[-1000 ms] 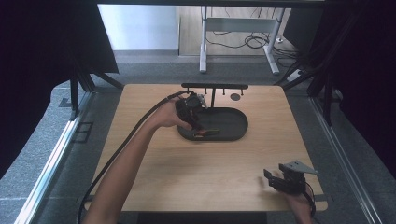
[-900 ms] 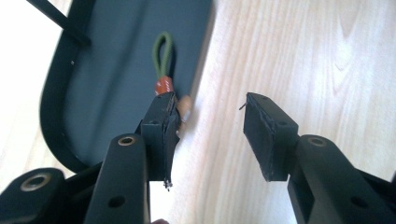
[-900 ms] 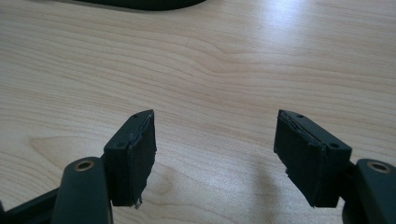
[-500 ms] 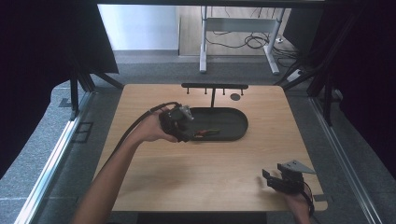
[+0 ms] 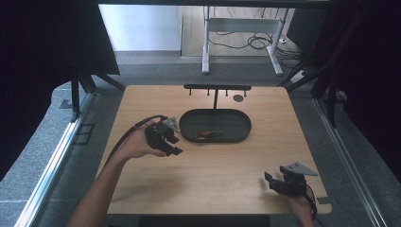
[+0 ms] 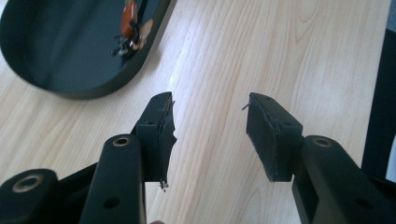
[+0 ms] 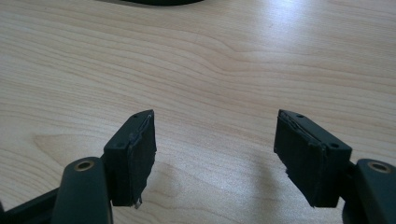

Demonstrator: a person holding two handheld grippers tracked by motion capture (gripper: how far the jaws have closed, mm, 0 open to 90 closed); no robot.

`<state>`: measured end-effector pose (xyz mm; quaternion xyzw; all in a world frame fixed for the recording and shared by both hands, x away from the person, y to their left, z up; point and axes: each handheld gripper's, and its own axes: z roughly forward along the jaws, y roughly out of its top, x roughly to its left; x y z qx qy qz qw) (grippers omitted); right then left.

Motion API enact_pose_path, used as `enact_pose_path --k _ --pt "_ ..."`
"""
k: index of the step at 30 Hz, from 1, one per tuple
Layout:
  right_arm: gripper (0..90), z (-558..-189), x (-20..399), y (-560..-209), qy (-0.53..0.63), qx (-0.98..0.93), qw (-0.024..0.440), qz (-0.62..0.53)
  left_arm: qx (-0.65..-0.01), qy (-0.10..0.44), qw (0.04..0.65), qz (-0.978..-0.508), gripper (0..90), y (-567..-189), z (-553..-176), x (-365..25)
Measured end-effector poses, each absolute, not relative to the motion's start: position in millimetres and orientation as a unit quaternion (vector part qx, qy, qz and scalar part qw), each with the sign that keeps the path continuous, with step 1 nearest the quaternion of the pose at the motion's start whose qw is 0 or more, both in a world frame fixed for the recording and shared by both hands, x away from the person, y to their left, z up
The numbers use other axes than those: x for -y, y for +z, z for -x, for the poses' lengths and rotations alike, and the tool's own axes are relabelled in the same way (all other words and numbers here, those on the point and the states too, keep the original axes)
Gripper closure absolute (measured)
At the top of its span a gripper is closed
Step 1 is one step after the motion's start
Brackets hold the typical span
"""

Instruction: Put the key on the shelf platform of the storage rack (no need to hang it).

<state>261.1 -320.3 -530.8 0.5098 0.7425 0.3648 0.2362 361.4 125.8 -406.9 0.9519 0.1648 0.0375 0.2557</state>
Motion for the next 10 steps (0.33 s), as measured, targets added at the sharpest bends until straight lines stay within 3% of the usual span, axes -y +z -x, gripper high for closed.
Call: enact_pose_path --k 10 --pt "29.8 -260.3 321.6 -528.0 0.369 -0.739 0.24 -0.51 -0.176 0.04 0.265 -0.947 49.1 -412.9 -354.7 -135.0"
